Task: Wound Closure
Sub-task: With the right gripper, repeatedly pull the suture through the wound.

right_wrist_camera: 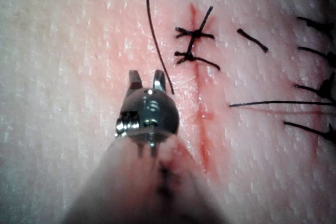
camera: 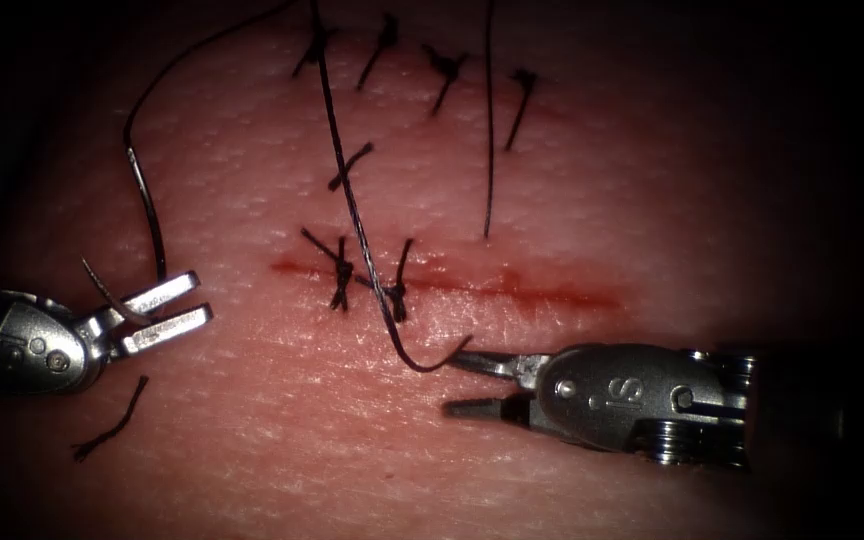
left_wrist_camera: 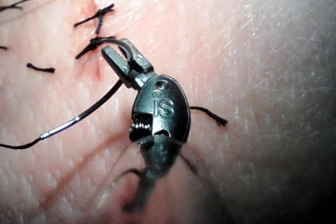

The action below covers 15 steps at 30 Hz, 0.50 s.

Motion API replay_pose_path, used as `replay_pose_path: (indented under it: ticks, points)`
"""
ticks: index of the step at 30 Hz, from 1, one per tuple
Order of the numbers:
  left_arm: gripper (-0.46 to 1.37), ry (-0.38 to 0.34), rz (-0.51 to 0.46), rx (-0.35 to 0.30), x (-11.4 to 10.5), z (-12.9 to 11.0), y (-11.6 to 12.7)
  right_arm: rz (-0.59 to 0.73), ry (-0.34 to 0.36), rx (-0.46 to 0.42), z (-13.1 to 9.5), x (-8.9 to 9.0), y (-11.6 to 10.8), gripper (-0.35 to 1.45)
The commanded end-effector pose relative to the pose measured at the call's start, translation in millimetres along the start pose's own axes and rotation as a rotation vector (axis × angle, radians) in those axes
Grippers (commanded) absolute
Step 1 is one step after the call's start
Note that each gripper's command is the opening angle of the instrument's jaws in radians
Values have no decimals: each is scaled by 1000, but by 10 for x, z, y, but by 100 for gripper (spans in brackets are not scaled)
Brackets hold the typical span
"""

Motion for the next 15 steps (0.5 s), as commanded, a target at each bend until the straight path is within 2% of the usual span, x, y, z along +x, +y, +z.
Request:
replay_pose_path:
  ticks: [1, 5, 7, 9, 15]
  points:
    - [-35, 0, 0, -6, 0, 0, 0, 0, 0, 2, -1, 0, 0, 40]
    - [-35, 0, -1, -7, 1, -1, -1, -1, 0, 3, -2, 0, -1, 49]
    - [-35, 1, -1, -11, 1, -2, -3, -2, 5, 7, -3, 0, -2, 64]
    - [-35, 0, -1, -9, 1, -2, -4, -3, -1, 20, -5, -1, -2, 69]
    - [-35, -1, -1, -6, -1, -4, -7, -11, -31, 47, -17, -9, -3, 65]
